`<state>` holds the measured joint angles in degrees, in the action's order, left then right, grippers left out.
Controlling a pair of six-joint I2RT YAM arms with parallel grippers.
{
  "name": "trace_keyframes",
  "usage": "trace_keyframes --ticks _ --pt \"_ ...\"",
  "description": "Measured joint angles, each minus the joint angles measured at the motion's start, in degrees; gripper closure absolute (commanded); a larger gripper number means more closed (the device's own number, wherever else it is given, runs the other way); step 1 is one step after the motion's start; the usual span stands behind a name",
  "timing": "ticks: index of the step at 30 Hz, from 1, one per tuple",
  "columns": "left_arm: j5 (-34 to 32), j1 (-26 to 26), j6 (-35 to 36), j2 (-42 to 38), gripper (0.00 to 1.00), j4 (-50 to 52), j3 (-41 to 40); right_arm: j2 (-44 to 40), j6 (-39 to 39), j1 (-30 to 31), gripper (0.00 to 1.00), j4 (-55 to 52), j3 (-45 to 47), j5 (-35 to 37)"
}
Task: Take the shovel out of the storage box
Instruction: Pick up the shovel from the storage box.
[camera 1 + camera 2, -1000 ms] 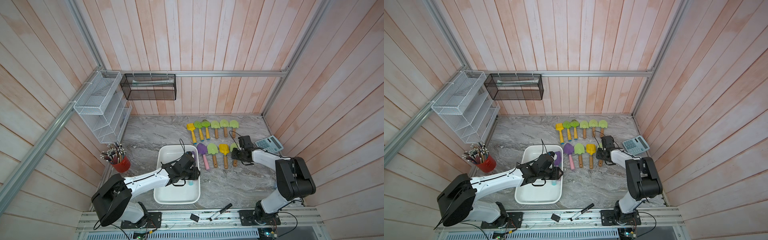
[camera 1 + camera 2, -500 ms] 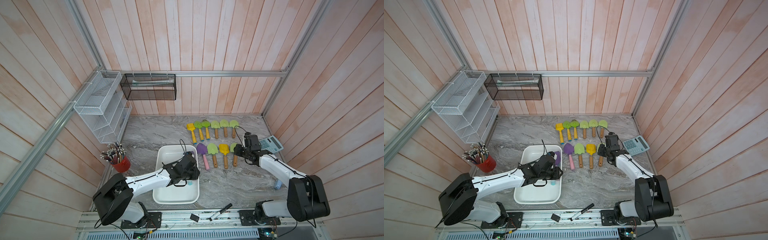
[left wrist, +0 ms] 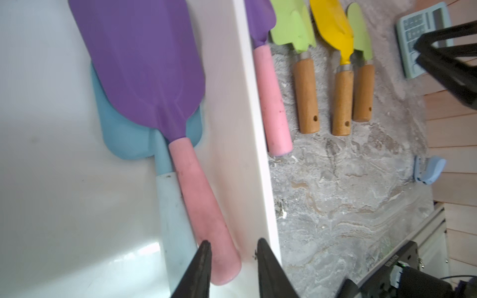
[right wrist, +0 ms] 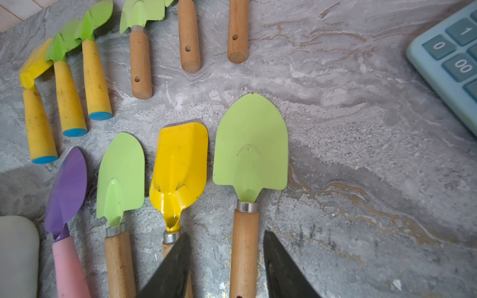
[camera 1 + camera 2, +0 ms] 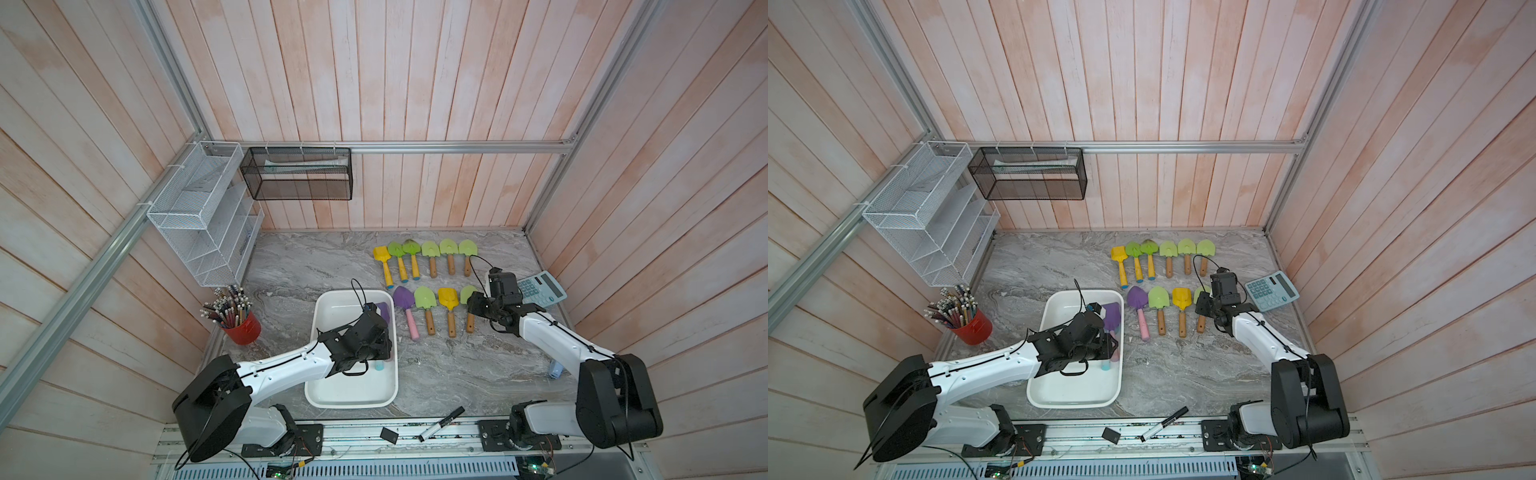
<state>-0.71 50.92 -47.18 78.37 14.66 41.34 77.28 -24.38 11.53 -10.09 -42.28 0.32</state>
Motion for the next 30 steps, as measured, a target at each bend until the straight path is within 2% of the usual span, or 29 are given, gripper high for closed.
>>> trace_keyframes --ticks 11,17,23,30 --pt "-0.17 0.00 0.04 7.15 0.66 1.42 3.04 -0.90 -0.02 0.00 0.51 0.52 1.46 -0.46" --pt "-1.40 0.00 0.09 8.50 0.66 3.34 3.15 -0.94 -0.02 0.00 0.50 1.14 1.88 -1.31" --pt "-4.46 0.31 1.07 10.19 0.66 7.06 5.14 -0.94 -0.17 0.00 0.50 2.08 2.03 -2.84" --pt "-10.99 2.75 1.79 13.44 0.66 13.27 9.90 -0.85 -1.11 0.00 0.50 3.93 2.84 -4.57"
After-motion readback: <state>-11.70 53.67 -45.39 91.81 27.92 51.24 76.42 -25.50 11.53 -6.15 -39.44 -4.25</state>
